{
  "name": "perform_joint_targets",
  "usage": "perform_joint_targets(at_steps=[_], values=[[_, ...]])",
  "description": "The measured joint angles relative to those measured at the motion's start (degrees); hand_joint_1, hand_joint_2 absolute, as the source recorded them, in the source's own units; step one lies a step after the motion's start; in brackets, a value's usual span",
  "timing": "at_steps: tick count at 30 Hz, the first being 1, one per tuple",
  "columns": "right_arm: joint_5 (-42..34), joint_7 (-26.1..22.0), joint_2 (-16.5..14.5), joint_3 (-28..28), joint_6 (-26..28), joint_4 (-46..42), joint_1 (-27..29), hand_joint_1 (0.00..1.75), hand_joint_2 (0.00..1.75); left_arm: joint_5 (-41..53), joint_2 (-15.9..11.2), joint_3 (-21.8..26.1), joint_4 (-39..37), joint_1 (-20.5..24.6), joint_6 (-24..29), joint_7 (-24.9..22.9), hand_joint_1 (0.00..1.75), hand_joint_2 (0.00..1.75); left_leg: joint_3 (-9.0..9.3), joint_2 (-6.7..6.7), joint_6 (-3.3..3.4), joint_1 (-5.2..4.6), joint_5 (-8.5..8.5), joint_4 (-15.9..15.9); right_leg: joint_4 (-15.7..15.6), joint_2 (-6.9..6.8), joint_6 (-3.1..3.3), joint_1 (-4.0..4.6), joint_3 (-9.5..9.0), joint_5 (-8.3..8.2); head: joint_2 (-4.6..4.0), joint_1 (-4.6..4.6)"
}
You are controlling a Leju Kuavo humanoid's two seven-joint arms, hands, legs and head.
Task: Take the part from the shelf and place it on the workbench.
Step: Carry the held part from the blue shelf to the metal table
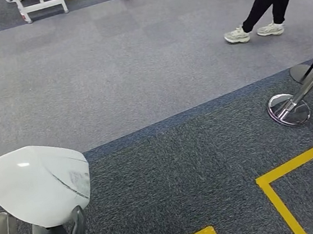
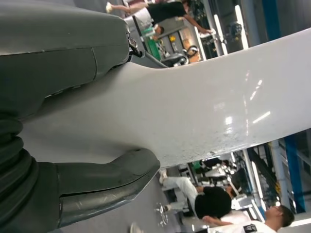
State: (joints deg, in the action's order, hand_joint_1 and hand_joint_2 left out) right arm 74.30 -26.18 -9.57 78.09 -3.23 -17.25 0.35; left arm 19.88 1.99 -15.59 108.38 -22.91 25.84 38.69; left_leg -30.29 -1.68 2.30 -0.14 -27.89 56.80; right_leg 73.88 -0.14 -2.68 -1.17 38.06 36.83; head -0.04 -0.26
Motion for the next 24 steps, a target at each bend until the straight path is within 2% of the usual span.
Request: perform_joint_targets(at_steps=[1,2,3,4,5,6,7,9,10,11,13,14,15,16,17,18,20,21,22,24], values=[[0.03,-0.02,-0.01,0.05,-0.03,-0.01,0.04,0.00,1.75,0.05,-0.02,-0.01,-0.02,-0.02,-0.01,0.00,1.75,1.75,0.06,-0.83,0.02,-0.11,0.00,0.01,-0.10,0.12,0.16,0.08,0.20,-0.96,0.00,0.00],[0.08,-0.05,-0.01,0.11,-0.07,-0.03,0.05,0.00,1.75,0.10,-0.03,-0.02,-0.04,-0.03,-0.01,0.00,1.75,1.75,0.19,-1.67,0.01,-0.19,-0.02,0.03,-2.72,0.42,0.36,0.11,-0.82,-3.01,0.00,-0.01],[0.13,-0.09,-0.01,0.18,-0.11,-0.08,0.05,0.00,1.75,0.15,-0.04,-0.02,-0.05,-0.02,-0.01,0.00,1.75,1.75,0.36,-2.50,-0.04,-0.21,-0.07,0.05,-6.92,1.30,0.58,0.09,-2.62,-5.45,0.00,-0.01],[0.18,-0.11,-0.01,0.24,-0.20,-0.13,0.03,0.00,1.75,0.20,-0.05,-0.02,-0.05,0.00,-0.01,0.00,1.75,1.75,0.44,-3.27,-0.18,-0.30,-0.18,0.16,-11.05,2.66,0.75,0.02,-4.50,-7.16,0.00,0.01],[0.23,-0.15,-0.01,0.29,-0.27,-0.19,0.01,0.00,1.75,0.25,-0.06,-0.02,-0.06,0.04,-0.01,0.00,1.75,1.75,0.38,-4.02,-0.38,-0.30,-0.26,0.29,-14.30,3.82,0.86,-0.02,-6.18,-8.12,0.00,-0.02],[0.29,-0.17,-0.01,0.32,-0.33,-0.25,-0.01,0.00,1.75,0.28,-0.07,-0.03,-0.06,0.07,-0.01,0.00,1.75,1.75,0.20,-4.68,-0.67,-0.21,-0.27,0.40,-16.11,4.64,0.93,-0.01,-7.19,-8.31,0.00,-0.02],[0.34,-0.20,-0.01,0.34,-0.38,-0.30,-0.03,0.00,1.75,0.31,-0.07,-0.04,-0.07,0.07,-0.03,0.00,1.75,1.75,-0.08,-5.31,-1.01,-0.08,-0.20,0.49,-16.60,4.74,0.98,0.09,-7.61,-8.01,0.00,-0.03],[0.45,-0.25,-0.07,0.38,-0.40,-0.42,-0.08,0.00,1.75,0.34,-0.08,-0.06,-0.08,0.01,-0.07,0.00,1.75,1.75,-0.50,-6.13,-1.57,0.22,-0.14,0.69,-16.93,3.46,1.35,0.17,-7.89,-8.14,0.00,-0.03],[0.51,-0.27,-0.13,0.40,-0.43,-0.51,-0.12,0.00,1.75,0.34,-0.09,-0.06,-0.08,0.01,-0.09,0.00,1.75,1.75,-0.91,-5.34,-1.83,0.20,-0.66,1.46,-17.10,2.71,1.62,0.13,-7.99,-8.24,0.00,-0.18],[0.58,-0.30,-0.20,0.44,-0.46,-0.60,-0.14,0.00,1.75,0.39,-0.10,-0.06,-0.10,0.09,-0.10,0.00,1.75,1.75,-1.79,-3.91,-2.09,0.15,-1.83,3.33,-17.27,1.85,1.91,0.06,-8.08,-8.29,0.00,-0.36],[0.73,-0.33,-0.26,0.60,-0.54,-0.74,-0.04,0.00,1.75,0.47,-0.10,-0.07,-0.15,0.29,-0.13,0.00,1.75,1.75,-5.11,-0.40,-2.65,0.19,-5.42,10.23,-17.37,0.06,2.30,0.16,-8.15,-8.19,0.00,-0.71],[0.82,-0.33,-0.27,0.71,-0.56,-0.78,0.06,0.00,1.75,0.50,-0.11,-0.08,-0.20,0.32,-0.14,-0.01,1.75,1.75,-6.97,0.45,-2.90,0.33,-6.96,14.02,-17.35,-0.91,2.42,0.24,-8.13,-8.12,0.00,-0.75],[0.89,-0.33,-0.27,0.82,-0.59,-0.83,0.14,0.00,1.75,0.50,-0.12,-0.08,-0.26,0.30,-0.14,-0.01,1.75,1.75,-8.18,0.82,-3.08,0.48,-7.56,16.48,-17.33,-1.85,2.46,0.31,-8.13,-8.07,0.00,-0.75],[0.99,-0.33,-0.28,0.95,-0.64,-0.90,0.16,0.00,1.75,0.49,-0.14,-0.09,-0.32,0.27,-0.14,-0.02,1.75,1.75,-8.40,1.00,-3.21,0.62,-7.05,16.92,-17.32,-2.75,2.49,0.35,-8.14,-8.01,0.00,-0.75],[1.08,-0.33,-0.30,1.07,-0.68,-0.99,0.12,0.00,1.75,0.49,-0.17,-0.10,-0.38,0.25,-0.13,-0.02,1.75,1.75,-7.49,1.22,-3.26,0.75,-5.50,15.11,-17.31,-3.57,2.48,0.37,-8.18,-7.96,0.00,-0.76],[1.16,-0.34,-0.34,1.18,-0.72,-1.10,0.05,0.00,1.75,0.49,-0.20,-0.12,-0.43,0.25,-0.13,-0.01,1.75,1.75,-5.68,1.78,-3.22,0.81,-3.38,11.58,-17.30,-4.31,2.42,0.37,-8.28,-7.89,0.00,-0.76],[1.29,-0.40,-0.42,1.35,-0.76,-1.29,-0.07,0.00,1.75,0.49,-0.23,-0.16,-0.46,0.33,-0.10,0.00,1.75,1.75,-1.95,4.61,-2.81,0.51,-0.57,4.17,-17.21,-5.53,2.06,0.57,-8.49,-7.67,0.00,-0.78],[1.35,-0.44,-0.44,1.41,-0.77,-1.34,-0.08,0.00,1.75,0.48,-0.23,-0.20,-0.46,0.38,-0.09,0.00,1.75,1.75,-1.01,5.72,-2.47,0.26,-0.12,2.07,-17.15,-6.13,1.78,0.70,-8.56,-7.56,0.00,-0.74],[1.41,-0.46,-0.45,1.47,-0.78,-1.37,-0.11,0.00,1.75,0.46,-0.26,-0.23,-0.46,0.37,-0.08,0.00,1.75,1.75,-0.78,6.26,-2.13,-0.01,-0.17,1.18,-17.10,-6.76,1.47,0.82,-8.64,-7.49,0.00,-0.73],[1.52,-0.48,-0.54,1.55,-0.80,-1.38,-0.27,0.00,1.75,0.44,-0.31,-0.29,-0.45,0.20,-0.07,-0.01,1.75,1.75,-1.05,5.03,-1.35,-0.10,0.12,0.82,-17.09,-7.65,0.81,0.76,-8.71,-7.30,0.00,-0.68]])
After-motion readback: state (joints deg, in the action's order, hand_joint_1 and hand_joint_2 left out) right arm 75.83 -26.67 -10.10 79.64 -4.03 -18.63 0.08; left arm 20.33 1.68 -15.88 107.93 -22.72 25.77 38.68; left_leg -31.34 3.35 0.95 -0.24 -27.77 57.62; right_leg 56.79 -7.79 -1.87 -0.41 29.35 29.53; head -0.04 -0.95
